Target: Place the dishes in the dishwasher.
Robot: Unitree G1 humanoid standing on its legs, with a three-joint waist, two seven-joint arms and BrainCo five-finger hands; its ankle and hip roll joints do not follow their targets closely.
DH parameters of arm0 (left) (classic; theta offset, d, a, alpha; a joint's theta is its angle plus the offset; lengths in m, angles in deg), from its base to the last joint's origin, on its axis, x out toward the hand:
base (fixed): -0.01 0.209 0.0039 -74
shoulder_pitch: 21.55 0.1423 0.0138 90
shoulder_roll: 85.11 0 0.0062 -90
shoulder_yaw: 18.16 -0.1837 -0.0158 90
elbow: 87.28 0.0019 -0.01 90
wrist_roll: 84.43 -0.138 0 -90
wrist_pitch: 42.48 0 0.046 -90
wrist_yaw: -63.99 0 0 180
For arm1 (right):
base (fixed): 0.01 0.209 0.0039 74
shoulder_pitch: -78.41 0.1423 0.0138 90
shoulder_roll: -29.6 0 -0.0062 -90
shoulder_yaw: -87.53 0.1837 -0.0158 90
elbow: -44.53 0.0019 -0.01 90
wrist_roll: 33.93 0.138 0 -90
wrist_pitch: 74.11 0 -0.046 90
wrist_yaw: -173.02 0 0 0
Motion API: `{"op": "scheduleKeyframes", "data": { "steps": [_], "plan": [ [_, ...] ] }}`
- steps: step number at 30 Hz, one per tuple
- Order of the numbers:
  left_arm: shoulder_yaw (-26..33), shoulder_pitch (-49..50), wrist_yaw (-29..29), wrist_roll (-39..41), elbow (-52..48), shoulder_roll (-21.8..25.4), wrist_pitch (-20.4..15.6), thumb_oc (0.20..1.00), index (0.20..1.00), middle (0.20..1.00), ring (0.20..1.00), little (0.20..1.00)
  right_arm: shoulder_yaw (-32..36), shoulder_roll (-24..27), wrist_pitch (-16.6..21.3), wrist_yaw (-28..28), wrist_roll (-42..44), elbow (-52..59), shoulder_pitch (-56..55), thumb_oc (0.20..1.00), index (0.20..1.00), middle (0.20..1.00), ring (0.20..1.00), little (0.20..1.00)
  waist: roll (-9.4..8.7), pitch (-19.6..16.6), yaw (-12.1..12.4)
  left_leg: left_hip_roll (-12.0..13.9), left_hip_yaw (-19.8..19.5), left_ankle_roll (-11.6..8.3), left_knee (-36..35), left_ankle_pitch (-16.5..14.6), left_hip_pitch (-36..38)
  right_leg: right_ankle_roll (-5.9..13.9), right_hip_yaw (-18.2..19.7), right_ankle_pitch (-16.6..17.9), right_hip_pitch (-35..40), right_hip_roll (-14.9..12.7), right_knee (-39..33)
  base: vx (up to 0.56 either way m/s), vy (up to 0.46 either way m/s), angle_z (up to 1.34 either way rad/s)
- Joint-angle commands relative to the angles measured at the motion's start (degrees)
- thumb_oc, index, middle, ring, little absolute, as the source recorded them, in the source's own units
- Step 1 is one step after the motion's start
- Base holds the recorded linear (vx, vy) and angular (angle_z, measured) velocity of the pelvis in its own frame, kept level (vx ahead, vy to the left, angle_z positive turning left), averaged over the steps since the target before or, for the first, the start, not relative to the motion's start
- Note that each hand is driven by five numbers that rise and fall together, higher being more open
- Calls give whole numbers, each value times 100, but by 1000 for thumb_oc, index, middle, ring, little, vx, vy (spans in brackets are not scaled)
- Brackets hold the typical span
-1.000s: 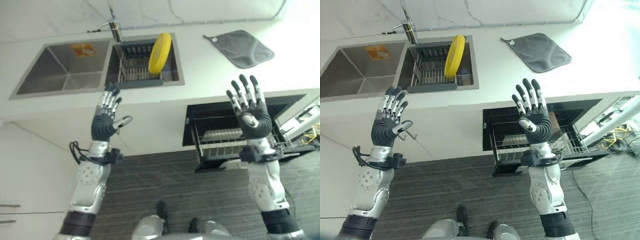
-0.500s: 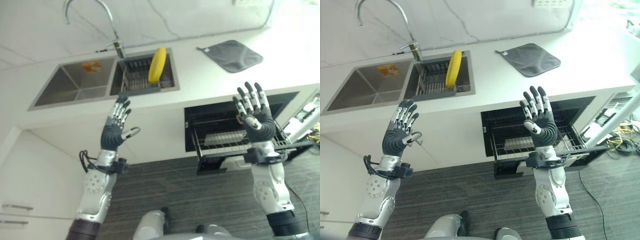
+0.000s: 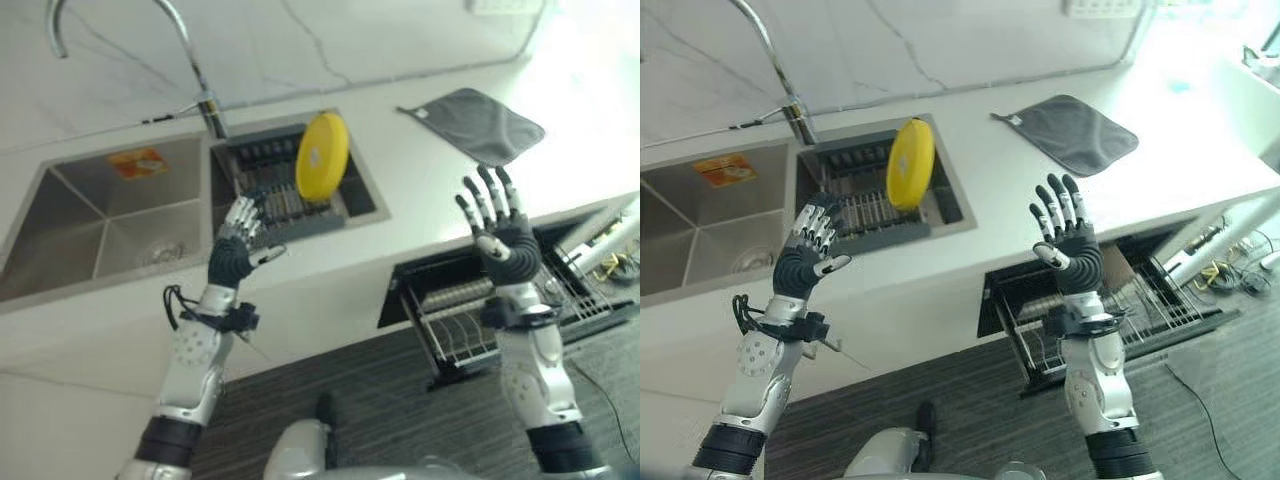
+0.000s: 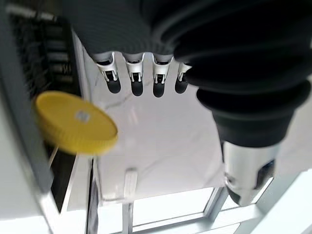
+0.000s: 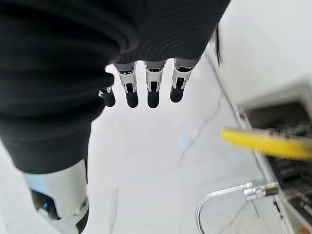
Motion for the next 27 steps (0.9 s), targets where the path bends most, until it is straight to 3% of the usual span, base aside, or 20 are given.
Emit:
{"op": "scheduleKeyframes", "data": {
  "steps": [1,12,16,17,18,23,27],
  "plan": [
    [118,65,-141,-140,-317,136,-192,1000,1000,1000,1000,1000,52,316,126,123,318,60,206,1000,1000,1000,1000,1000,203,-262,-44,299,-398,-348,120,-60,2,-23,-52,441,-16,509,-1045,131,-110,-67],
    [-122,138,-255,-215,-478,-72,-165,1000,1000,1000,1000,1000,-81,494,101,-102,87,85,290,1000,1000,1000,1000,1000,35,-384,-5,434,-377,-546,-68,-26,62,-148,-267,657,255,708,-1923,37,-149,5],
    [-191,78,-321,-166,-395,-58,-252,1000,1000,1000,1000,1000,-232,639,-83,-152,22,105,488,1000,1000,1000,1000,1000,-19,-335,-73,435,-311,-599,550,-233,-109,-325,-171,676,257,823,-1993,0,-125,-2],
    [-161,154,-195,-25,-370,-80,-366,1000,1000,1000,1000,1000,-301,648,-48,-256,-108,92,516,1000,1000,1000,1000,1000,5,-241,-28,514,-568,-705,939,-52,-408,-361,-51,720,270,897,-2022,64,10,10],
    [-131,175,-108,24,-374,-78,-397,1000,1000,1000,1000,1000,-341,622,-9,-318,-168,102,544,1000,1000,1000,1000,1000,71,-201,-11,666,-602,-801,731,222,-478,-353,-43,691,290,932,-1993,87,63,16],
    [-245,93,-133,-53,-292,-138,-417,1000,1000,1000,1000,1000,-377,557,-107,-336,-278,203,428,1000,1000,1000,1000,1000,171,-276,-107,911,-333,-874,-100,406,-188,-231,-209,619,399,752,-1949,89,137,2],
    [-162,66,-237,-65,-257,-98,-420,1000,1000,1000,1000,1000,-424,580,-117,-277,-504,278,254,1000,1000,1000,1000,1000,218,-369,-113,884,-293,-878,-414,434,33,-143,-348,633,478,621,-2022,72,94,-6]
  ]
}}
